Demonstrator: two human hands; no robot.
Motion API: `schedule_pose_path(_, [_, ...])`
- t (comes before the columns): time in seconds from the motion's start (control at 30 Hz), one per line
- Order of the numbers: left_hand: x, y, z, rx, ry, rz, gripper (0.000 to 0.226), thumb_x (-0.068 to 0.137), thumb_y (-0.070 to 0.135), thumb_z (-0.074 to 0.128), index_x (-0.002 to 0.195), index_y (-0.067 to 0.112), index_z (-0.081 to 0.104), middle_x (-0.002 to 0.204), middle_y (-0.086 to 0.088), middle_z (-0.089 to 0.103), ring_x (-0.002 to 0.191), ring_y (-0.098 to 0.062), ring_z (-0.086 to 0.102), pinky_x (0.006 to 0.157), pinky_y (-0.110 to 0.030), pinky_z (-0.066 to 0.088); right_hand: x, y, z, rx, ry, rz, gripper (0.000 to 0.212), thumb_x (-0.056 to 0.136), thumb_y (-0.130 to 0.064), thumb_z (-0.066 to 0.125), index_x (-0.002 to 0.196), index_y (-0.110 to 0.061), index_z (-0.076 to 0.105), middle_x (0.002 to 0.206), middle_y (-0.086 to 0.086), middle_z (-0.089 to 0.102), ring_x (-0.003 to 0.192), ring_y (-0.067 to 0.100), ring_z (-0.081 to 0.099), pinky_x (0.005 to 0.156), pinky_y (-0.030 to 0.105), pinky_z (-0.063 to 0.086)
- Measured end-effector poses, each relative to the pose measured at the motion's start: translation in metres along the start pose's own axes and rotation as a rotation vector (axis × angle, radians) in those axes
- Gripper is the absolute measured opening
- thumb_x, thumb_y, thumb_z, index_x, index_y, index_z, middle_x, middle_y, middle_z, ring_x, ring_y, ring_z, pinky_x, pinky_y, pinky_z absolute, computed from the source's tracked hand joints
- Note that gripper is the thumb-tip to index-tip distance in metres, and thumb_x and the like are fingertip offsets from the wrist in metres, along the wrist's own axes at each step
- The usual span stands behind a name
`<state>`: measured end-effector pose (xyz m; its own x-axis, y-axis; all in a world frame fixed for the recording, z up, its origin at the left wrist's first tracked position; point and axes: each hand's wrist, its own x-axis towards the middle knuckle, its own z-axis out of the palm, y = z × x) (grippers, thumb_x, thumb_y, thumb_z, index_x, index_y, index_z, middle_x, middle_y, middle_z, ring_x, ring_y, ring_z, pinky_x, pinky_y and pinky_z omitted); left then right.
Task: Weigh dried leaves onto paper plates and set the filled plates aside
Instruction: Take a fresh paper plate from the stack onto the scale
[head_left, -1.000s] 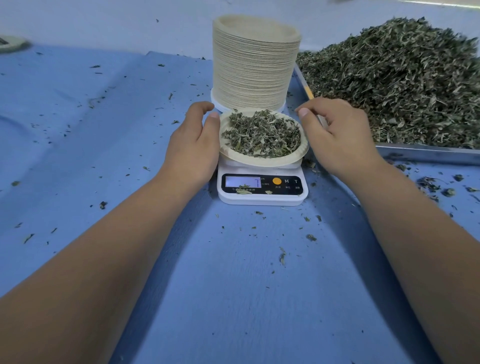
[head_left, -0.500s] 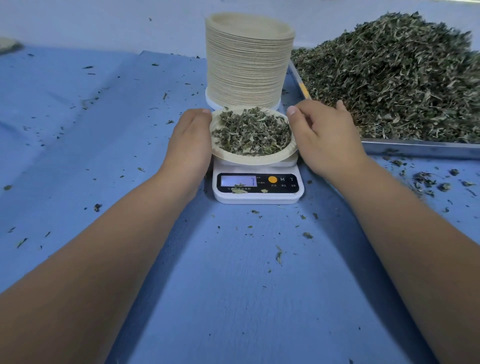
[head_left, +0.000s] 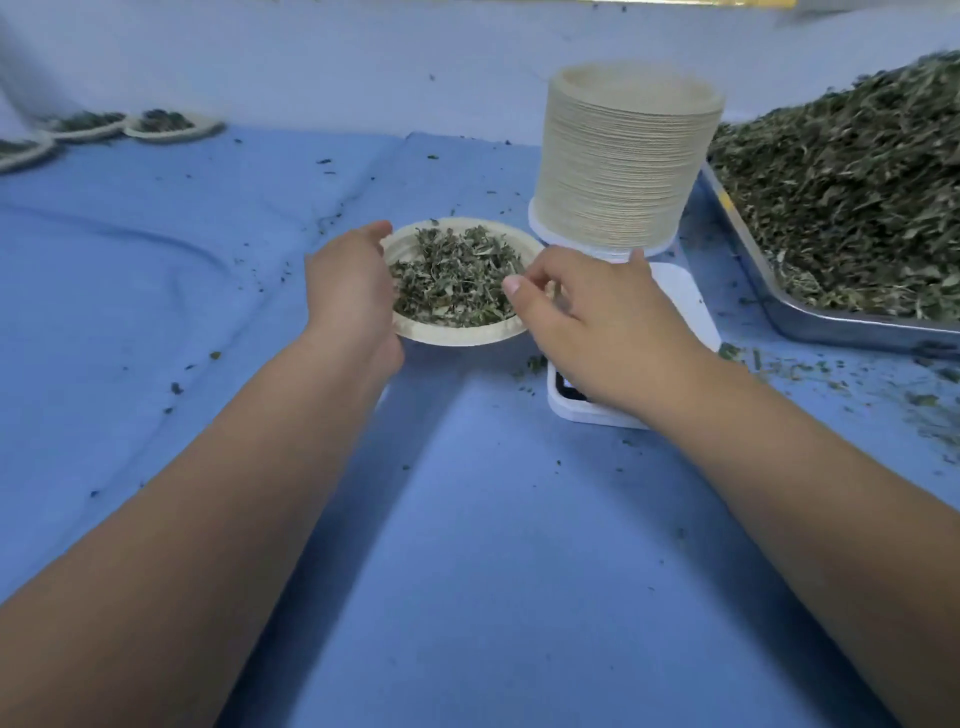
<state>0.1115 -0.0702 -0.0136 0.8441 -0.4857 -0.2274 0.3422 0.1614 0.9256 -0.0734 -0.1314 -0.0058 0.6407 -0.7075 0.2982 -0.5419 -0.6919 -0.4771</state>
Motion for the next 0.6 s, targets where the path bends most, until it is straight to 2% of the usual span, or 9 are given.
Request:
schedule_pose_path(0.07, [0.008, 0.011, -0.024, 0.035, 0.061, 0.027, 0.037, 0.097, 0.011, 0.042, 0.112, 0.022, 0.074, 0.123, -0.011, 0.069, 0.115, -0.038, 0.068, 0.095, -0.06, 0.056, 0.006, -0.02, 0.016, -0.02, -0.059, -0.03, 0.035, 0.102, -0.055, 0.039, 0.096, -0.028, 0.062, 0.067, -0.013, 0.055, 0.084, 0.016, 0.047, 0.118, 0.058, 0.019])
schedule_pose_path(0.17, [0.018, 0.026, -0.063, 0.051, 0.157, 0.06, 0.037, 0.095, 0.011, 0.045, 0.113, 0.021, 0.075, 0.122, -0.012, 0.069, 0.117, -0.037, 0.066, 0.1, -0.058, 0.055, 0.015, -0.052, 0.038, 0.041, -0.118, -0.083, 0.035, 0.099, -0.056, 0.044, 0.096, -0.029, 0.065, 0.08, -0.013, 0.059, 0.088, 0.013, 0.044, 0.112, 0.056, 0.031])
schedule_pose_path(0.27, [0.027, 0.04, -0.102, 0.031, 0.241, 0.065, 0.039, 0.096, 0.01, 0.044, 0.117, 0.021, 0.075, 0.118, -0.009, 0.071, 0.113, -0.036, 0.068, 0.097, -0.056, 0.057, 0.024, -0.082, 0.059, 0.129, -0.17, -0.138, 0.032, 0.092, -0.062, 0.054, 0.098, -0.033, 0.066, 0.082, -0.017, 0.058, 0.089, 0.01, 0.046, 0.109, 0.054, 0.036])
schedule_pose_path(0.37, [0.035, 0.052, -0.138, -0.01, 0.303, 0.026, 0.035, 0.095, 0.013, 0.047, 0.113, 0.024, 0.075, 0.104, -0.007, 0.076, 0.096, -0.033, 0.075, 0.086, -0.059, 0.06, 0.031, -0.111, 0.082, 0.155, -0.228, -0.259, 0.039, 0.084, -0.07, 0.057, 0.102, -0.036, 0.058, 0.107, -0.015, 0.06, 0.087, 0.004, 0.052, 0.111, 0.054, 0.033])
schedule_pose_path(0.43, [0.043, 0.058, -0.157, -0.004, 0.334, 0.022, 0.033, 0.094, 0.014, 0.048, 0.109, 0.025, 0.076, 0.098, -0.006, 0.077, 0.089, -0.032, 0.076, 0.081, -0.062, 0.059, 0.038, -0.128, 0.099, 0.116, -0.239, -0.333, 0.042, 0.081, -0.072, 0.059, 0.104, -0.037, 0.051, 0.117, -0.016, 0.056, 0.087, 0.001, 0.048, 0.113, 0.054, 0.029])
schedule_pose_path(0.53, [0.065, 0.067, -0.184, 0.035, 0.381, 0.052, 0.029, 0.095, 0.012, 0.049, 0.099, 0.023, 0.075, 0.106, -0.007, 0.076, 0.098, -0.031, 0.074, 0.091, -0.055, 0.06, 0.051, -0.148, 0.128, 0.1, -0.225, -0.366, 0.045, 0.081, -0.072, 0.062, 0.105, -0.037, 0.05, 0.112, -0.016, 0.056, 0.081, -0.006, 0.041, 0.112, 0.053, 0.03])
schedule_pose_path(0.6, [0.085, 0.073, -0.197, 0.06, 0.416, 0.074, 0.024, 0.095, 0.013, 0.05, 0.087, 0.023, 0.071, 0.103, -0.005, 0.074, 0.094, -0.03, 0.072, 0.089, -0.045, 0.06, 0.064, -0.159, 0.147, 0.126, -0.208, -0.362, 0.046, 0.079, -0.074, 0.062, 0.104, -0.036, 0.051, 0.102, -0.018, 0.056, 0.079, -0.007, 0.042, 0.106, 0.049, 0.037])
